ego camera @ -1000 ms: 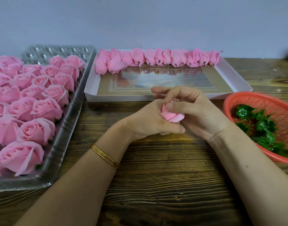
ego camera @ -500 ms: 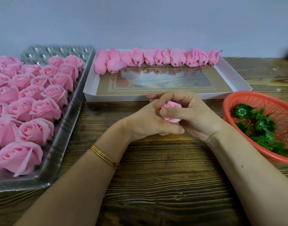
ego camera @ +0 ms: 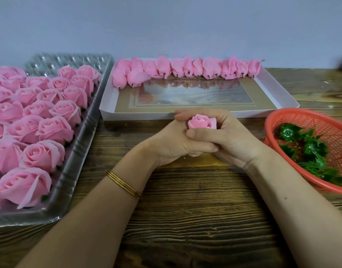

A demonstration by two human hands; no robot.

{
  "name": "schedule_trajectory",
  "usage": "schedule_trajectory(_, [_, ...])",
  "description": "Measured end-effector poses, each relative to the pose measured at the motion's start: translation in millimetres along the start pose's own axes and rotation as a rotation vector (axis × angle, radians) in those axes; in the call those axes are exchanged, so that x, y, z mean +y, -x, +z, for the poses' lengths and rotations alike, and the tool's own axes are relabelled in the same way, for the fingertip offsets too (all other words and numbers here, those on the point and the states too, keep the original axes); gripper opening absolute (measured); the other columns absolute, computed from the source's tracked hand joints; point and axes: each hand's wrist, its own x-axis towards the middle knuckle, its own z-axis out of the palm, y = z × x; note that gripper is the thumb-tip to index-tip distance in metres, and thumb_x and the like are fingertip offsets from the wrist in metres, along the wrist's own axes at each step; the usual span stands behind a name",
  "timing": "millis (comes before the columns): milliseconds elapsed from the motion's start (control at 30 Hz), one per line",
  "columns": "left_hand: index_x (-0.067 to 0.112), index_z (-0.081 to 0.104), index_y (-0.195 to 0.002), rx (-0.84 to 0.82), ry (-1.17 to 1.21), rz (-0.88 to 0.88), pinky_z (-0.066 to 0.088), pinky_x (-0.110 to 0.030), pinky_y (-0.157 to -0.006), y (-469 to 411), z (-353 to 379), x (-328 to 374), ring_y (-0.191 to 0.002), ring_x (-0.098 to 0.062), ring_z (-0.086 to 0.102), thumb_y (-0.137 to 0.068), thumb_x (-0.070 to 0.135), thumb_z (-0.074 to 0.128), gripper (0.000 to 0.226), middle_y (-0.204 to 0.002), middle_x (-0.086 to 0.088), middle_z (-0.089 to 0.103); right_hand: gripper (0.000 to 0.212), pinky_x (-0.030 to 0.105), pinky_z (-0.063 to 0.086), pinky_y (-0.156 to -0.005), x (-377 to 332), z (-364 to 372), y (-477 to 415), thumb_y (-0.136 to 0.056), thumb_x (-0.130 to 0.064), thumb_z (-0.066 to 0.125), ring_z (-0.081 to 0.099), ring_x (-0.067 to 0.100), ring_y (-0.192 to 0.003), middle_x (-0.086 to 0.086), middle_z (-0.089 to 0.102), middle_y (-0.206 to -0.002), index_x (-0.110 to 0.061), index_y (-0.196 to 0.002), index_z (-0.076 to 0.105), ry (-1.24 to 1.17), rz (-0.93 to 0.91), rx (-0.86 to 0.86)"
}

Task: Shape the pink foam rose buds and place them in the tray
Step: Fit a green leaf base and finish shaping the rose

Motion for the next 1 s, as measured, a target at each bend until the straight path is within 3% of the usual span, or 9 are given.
schedule_trajectory(133, [-0.009,0.058,-0.089,0.123,-0.123,0.073,0.051,-0.035,-0.066,-2,1,0,-0.076,-0.024,0.060,-0.076,-0.015,0.065,0.017,-0.077,-0.023,0.057,0.038,0.029,0.051,-0.092,1,-2,0,-0.072,-0.003,0.072,0.064,0.014,-0.104,-0.001,0.071,-0.103,-0.022,-0.105,0.076,0.022,0.000,0.032])
schedule_trajectory(233, [-0.012,0.058,-0.091,0.197,-0.160,0.079,0.053,-0.043,-0.069,-3,3,0,-0.075,-0.036,0.060,-0.077,-0.015,0.066,0.017,-0.081,-0.028,0.059,0.044,0.031,0.049,-0.095,2,-3,-2,-0.071,-0.007,0.072,0.062,0.017,-0.107,0.004,0.068,-0.109,-0.017,-0.113,0.071,0.017,0.015,0.110])
schedule_trajectory(367, [-0.011,0.059,-0.090,0.316,-0.203,0.097,0.045,-0.029,-0.068,-6,4,-3,-0.072,-0.017,0.054,-0.074,-0.011,0.070,0.019,-0.076,-0.013,0.060,0.038,0.032,0.048,-0.088,-5,-2,-4,-0.075,-0.020,0.064,0.063,0.016,-0.098,0.002,0.067,-0.104,-0.013,-0.112,0.069,-0.085,-0.013,0.314])
schedule_trajectory(433, [-0.011,0.061,-0.094,0.332,-0.239,0.105,0.045,-0.031,-0.072,-7,4,-4,-0.075,-0.020,0.054,-0.074,-0.010,0.070,0.022,-0.084,-0.025,0.063,0.031,0.026,0.048,-0.086,-8,-1,-3,-0.078,-0.025,0.062,0.063,0.007,-0.094,-0.003,0.069,-0.099,-0.015,-0.107,0.070,0.003,-0.103,0.428])
schedule_trajectory(533, [-0.006,0.065,-0.093,0.344,-0.290,0.124,0.054,-0.043,-0.078,-8,2,-6,-0.079,-0.029,0.063,-0.075,-0.004,0.074,0.020,-0.087,-0.021,0.068,0.021,0.017,0.045,-0.085,-9,8,-3,-0.082,-0.026,0.062,0.062,-0.001,-0.093,-0.009,0.071,-0.095,-0.019,-0.099,0.071,0.167,-0.231,0.524])
schedule_trajectory(600, [0.004,0.070,-0.094,0.355,-0.326,0.123,0.053,-0.050,-0.087,-8,2,-6,-0.089,-0.028,0.068,-0.076,0.006,0.078,0.020,-0.092,-0.013,0.073,0.019,0.021,0.047,-0.087,-5,16,-4,-0.083,-0.028,0.063,0.064,0.004,-0.094,-0.002,0.071,-0.097,-0.018,-0.096,0.071,0.262,-0.262,0.555])
schedule_trajectory(733, [0.033,0.065,-0.075,0.409,-0.459,0.172,0.056,-0.046,-0.078,-10,4,-5,-0.085,-0.017,0.069,-0.073,0.025,0.067,0.009,-0.081,0.003,0.072,0.015,0.028,0.049,-0.092,5,26,-7,-0.085,-0.032,0.062,0.065,0.010,-0.095,0.003,0.072,-0.097,-0.023,-0.094,0.071,0.426,-0.273,0.567])
schedule_trajectory(800, [0.029,0.065,-0.073,0.447,-0.502,0.174,0.056,-0.044,-0.073,-13,5,-8,-0.080,-0.017,0.068,-0.072,0.024,0.063,0.006,-0.077,0.003,0.070,0.008,0.022,0.049,-0.089,8,26,-8,-0.085,-0.032,0.062,0.065,0.002,-0.091,-0.006,0.070,-0.092,-0.030,-0.090,0.069,0.472,-0.287,0.557])
schedule_trajectory(1000, [0.010,0.068,-0.081,0.450,-0.583,0.201,0.055,-0.043,-0.073,-15,5,-10,-0.079,-0.016,0.066,-0.085,0.009,0.059,0.010,-0.078,-0.001,0.069,0.009,0.030,0.047,-0.096,13,26,-9,-0.087,-0.036,0.060,0.064,0.008,-0.102,-0.014,0.070,-0.096,-0.037,-0.093,0.067,0.584,-0.276,0.552])
